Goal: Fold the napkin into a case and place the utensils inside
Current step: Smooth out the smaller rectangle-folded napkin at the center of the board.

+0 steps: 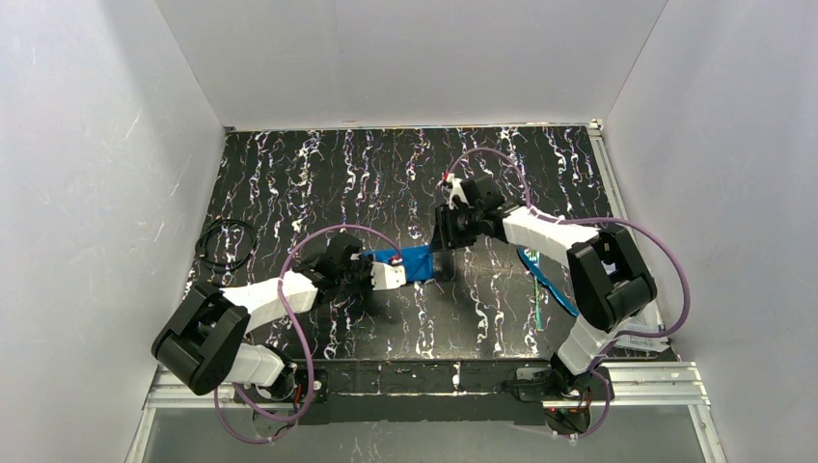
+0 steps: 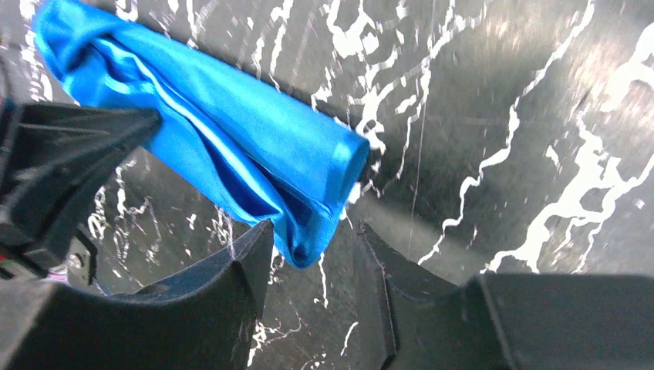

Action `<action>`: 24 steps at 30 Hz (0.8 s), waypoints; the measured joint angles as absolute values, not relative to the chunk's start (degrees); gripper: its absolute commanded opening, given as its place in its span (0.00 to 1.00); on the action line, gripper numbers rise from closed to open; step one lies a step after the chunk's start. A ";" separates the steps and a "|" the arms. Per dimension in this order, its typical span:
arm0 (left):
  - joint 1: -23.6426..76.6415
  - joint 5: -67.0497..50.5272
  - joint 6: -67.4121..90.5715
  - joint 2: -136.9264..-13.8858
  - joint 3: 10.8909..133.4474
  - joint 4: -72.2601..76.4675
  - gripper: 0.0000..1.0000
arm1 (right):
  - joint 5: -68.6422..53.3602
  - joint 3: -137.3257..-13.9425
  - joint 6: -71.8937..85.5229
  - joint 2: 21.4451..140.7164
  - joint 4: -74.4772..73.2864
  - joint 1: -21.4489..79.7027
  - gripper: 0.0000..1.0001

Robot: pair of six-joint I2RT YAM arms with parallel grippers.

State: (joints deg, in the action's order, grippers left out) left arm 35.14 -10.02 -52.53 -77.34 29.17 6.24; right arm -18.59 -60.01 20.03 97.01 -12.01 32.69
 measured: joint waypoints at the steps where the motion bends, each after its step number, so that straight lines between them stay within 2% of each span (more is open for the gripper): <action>1: 35.14 -10.00 -52.53 -77.32 29.12 6.28 0.00 | -19.29 -60.93 19.62 97.19 -12.01 32.27 0.49; 11: 35.09 -10.02 -52.47 -77.10 28.82 6.63 0.00 | -20.71 -73.82 19.33 110.98 -7.38 32.77 0.38; 15: 35.07 -9.93 -52.31 -77.06 28.80 6.63 0.00 | -20.53 -73.60 19.44 115.11 -7.07 34.63 0.36; 24: 34.57 -9.56 -50.28 -76.99 28.73 6.90 0.00 | -19.64 -67.22 19.31 111.55 -2.72 36.51 0.33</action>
State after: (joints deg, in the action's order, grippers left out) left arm 34.57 -9.56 -50.28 -76.99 28.73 6.90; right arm -19.64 -67.22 19.31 111.55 -2.72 36.51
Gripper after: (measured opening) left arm 0.008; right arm 0.334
